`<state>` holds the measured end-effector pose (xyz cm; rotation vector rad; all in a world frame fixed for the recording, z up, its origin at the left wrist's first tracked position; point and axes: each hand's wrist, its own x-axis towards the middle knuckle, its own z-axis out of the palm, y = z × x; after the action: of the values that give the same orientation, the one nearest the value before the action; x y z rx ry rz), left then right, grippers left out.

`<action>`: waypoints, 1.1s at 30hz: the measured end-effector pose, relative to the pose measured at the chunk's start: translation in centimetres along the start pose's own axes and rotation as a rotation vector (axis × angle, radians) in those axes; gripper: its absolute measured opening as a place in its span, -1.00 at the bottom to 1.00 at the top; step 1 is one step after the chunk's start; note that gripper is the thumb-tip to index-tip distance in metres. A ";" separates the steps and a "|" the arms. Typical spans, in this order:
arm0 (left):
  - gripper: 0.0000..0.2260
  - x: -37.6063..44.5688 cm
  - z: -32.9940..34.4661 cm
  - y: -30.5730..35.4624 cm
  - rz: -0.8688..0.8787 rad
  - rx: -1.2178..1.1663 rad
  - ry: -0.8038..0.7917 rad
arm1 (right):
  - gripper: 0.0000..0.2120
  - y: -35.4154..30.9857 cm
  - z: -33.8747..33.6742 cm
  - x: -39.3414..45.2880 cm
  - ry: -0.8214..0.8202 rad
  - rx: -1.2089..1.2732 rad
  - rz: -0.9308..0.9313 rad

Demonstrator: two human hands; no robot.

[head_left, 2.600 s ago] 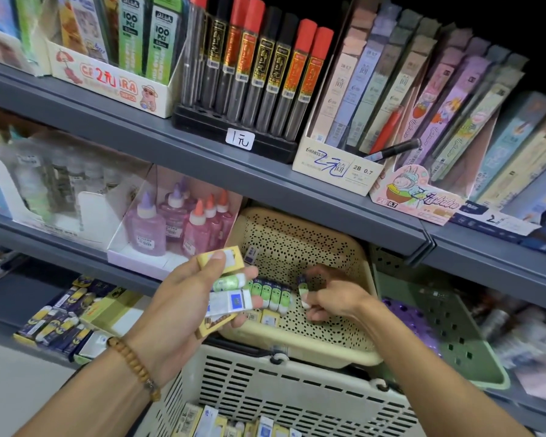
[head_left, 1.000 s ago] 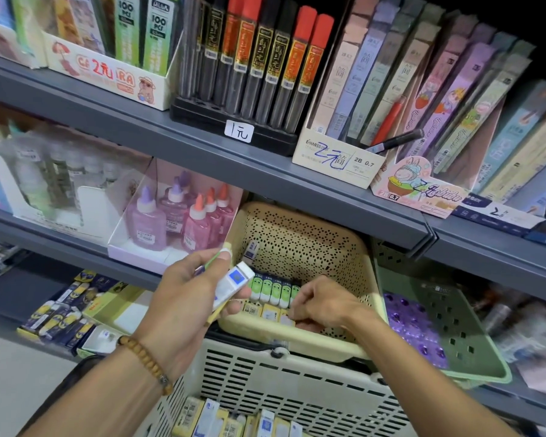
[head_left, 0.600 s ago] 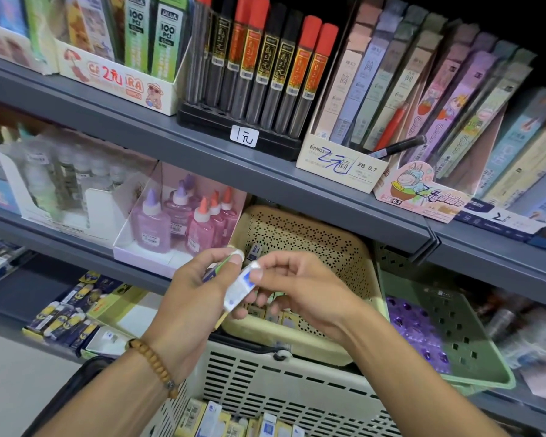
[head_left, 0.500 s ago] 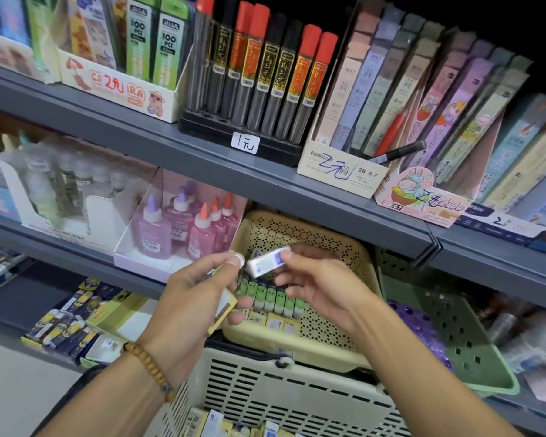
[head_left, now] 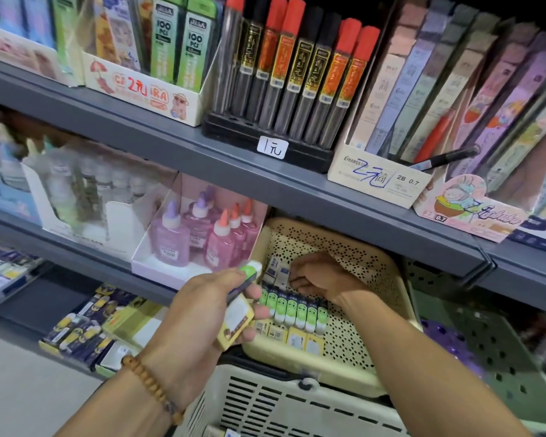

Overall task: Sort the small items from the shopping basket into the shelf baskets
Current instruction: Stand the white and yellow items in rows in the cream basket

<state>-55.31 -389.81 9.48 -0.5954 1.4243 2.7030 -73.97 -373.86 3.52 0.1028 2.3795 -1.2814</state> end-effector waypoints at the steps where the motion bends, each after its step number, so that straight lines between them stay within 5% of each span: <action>1: -0.84 -0.1 -0.1 0.0 0.011 0.019 -0.010 | -0.88 -0.2 0.1 -0.2 0.010 -0.006 -0.011; 6: -0.85 -0.2 0.2 -0.1 0.059 0.106 0.001 | -0.77 -1.5 -0.1 -3.4 0.032 0.102 -0.156; 9: -0.82 0.0 0.2 -0.3 0.095 0.180 0.045 | -0.70 -2.9 0.0 -7.0 -0.146 0.217 -0.326; 15: -0.86 -0.2 0.1 -0.8 0.137 0.276 0.044 | -0.92 -5.0 -0.3 -11.9 -0.392 -0.038 -0.545; 20: -0.88 -0.1 0.3 -0.5 0.092 0.236 0.035 | -0.57 -4.6 -1.3 -12.6 -0.495 -0.121 -0.567; 23: -0.86 -0.2 0.3 -0.1 0.003 0.094 0.082 | -0.45 -2.9 -2.6 -11.2 -0.360 -0.141 -0.412; 27: -0.70 -0.5 -0.1 0.6 -0.073 -0.151 0.027 | -0.64 0.6 -4.8 -9.6 -0.002 -0.113 -0.158; 30: -0.69 -0.9 -0.2 0.6 -0.066 -0.070 -0.015 | -0.64 2.6 -5.4 -8.8 0.117 -0.157 -0.058; 33: -0.73 -1.1 -0.2 0.3 -0.028 0.056 -0.057 | -0.90 3.2 -5.3 -8.3 0.235 -0.226 -0.057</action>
<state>-54.25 -390.02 9.99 -0.5266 1.4615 2.6266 -67.39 -366.58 6.95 0.1238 2.7292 -1.0662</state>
